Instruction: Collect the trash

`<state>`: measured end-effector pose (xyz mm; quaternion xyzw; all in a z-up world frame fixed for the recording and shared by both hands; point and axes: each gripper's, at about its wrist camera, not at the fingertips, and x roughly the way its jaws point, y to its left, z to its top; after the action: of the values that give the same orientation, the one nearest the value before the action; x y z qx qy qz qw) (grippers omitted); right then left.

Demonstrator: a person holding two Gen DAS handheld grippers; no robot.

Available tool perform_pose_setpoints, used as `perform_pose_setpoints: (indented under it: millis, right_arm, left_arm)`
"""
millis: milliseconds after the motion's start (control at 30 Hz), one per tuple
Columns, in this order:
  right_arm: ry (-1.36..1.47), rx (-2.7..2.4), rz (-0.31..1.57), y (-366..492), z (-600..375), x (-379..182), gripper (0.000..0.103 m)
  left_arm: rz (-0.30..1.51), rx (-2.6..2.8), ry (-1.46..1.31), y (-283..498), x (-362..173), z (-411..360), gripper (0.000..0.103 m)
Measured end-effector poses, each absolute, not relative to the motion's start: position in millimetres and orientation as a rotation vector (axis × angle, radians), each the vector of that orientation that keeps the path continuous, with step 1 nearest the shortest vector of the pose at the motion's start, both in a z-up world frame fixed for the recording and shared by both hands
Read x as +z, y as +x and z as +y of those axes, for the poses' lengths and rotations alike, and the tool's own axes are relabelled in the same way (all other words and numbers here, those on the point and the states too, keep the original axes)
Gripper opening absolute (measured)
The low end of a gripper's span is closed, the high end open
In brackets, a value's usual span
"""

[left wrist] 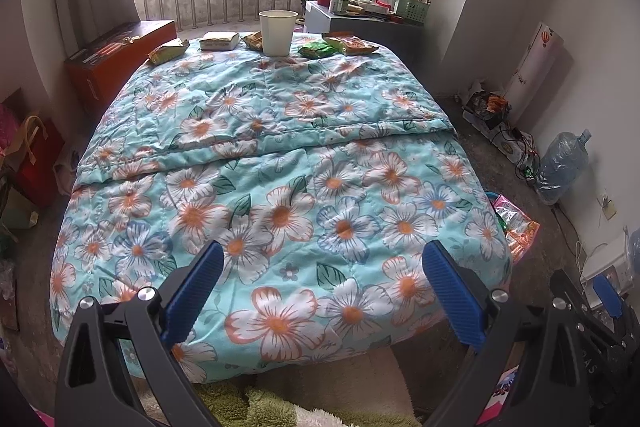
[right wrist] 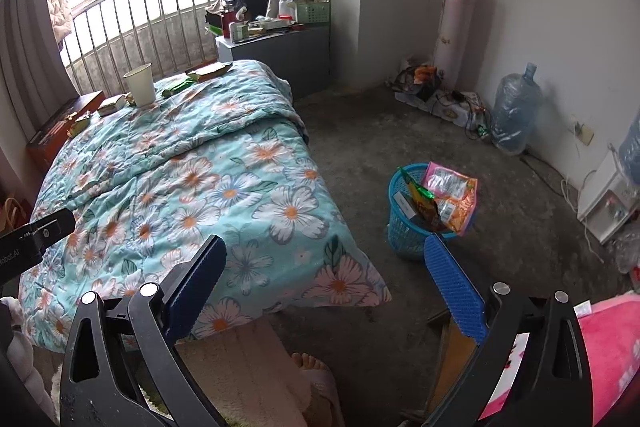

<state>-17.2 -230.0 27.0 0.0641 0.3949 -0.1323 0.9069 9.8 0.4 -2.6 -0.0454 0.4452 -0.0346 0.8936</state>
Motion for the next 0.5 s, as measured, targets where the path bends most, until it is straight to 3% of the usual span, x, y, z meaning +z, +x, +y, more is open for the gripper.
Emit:
perform_pose_setpoints:
  millis: [500]
  right_arm:
    - [0.150,-0.281,0.815,-19.7,-243.7,26.1,0.095]
  left_arm:
    - [0.902,-0.077,-0.061,8.7,1.6,-15.4,0.097]
